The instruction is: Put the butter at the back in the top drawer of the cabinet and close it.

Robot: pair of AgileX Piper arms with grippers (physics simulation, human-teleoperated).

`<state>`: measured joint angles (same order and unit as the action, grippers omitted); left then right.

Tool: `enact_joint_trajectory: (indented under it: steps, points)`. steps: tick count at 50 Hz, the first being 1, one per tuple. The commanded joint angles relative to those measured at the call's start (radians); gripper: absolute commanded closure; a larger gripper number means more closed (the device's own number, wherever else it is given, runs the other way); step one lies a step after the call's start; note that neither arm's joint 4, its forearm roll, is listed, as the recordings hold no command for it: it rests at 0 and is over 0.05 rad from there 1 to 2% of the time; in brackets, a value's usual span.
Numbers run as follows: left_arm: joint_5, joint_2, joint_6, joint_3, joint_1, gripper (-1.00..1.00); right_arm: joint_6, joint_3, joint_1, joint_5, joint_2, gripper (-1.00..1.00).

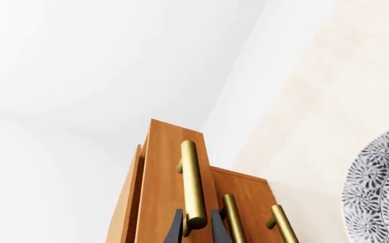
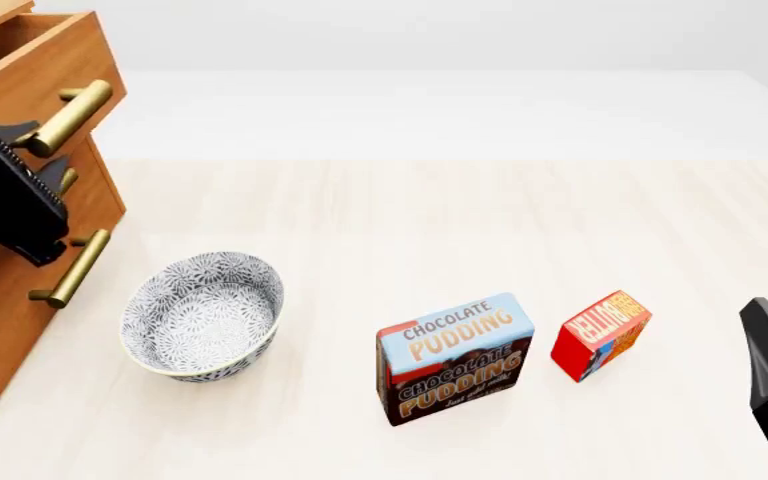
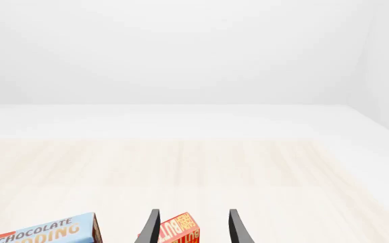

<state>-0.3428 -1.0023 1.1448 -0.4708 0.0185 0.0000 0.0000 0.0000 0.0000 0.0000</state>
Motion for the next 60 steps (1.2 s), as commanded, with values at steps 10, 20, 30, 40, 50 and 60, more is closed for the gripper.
enact_joint_trajectory:
  steps: [10, 20, 30, 40, 50, 60]
  points:
    - [0.004, -0.044, 0.012, -0.029, -0.157, 1.0, 0.0, 0.0, 0.0, 0.0, 0.0, -1.0]
    - [0.032, -0.025, 0.002, -0.036, -0.183, 1.0, 0.0, 0.0, 0.0, 0.0, 0.0, -1.0]
    - [0.066, 0.007, 0.002, -0.04, -0.194, 1.0, 0.0, 0.0, 0.0, 0.0, 0.0, -1.0]
    - [0.104, 0.04, -0.001, -0.056, -0.2, 1.0, 0.0, 0.0, 0.0, 0.0, 0.0, -1.0]
    - [0.156, 0.072, -0.021, -0.075, -0.209, 1.0, 0.0, 0.0, 0.0, 0.0, 0.0, -1.0]
    - [0.255, 0.114, -0.056, -0.144, -0.218, -1.0, 0.0, 0.0, 0.0, 0.0, 0.0, -1.0]
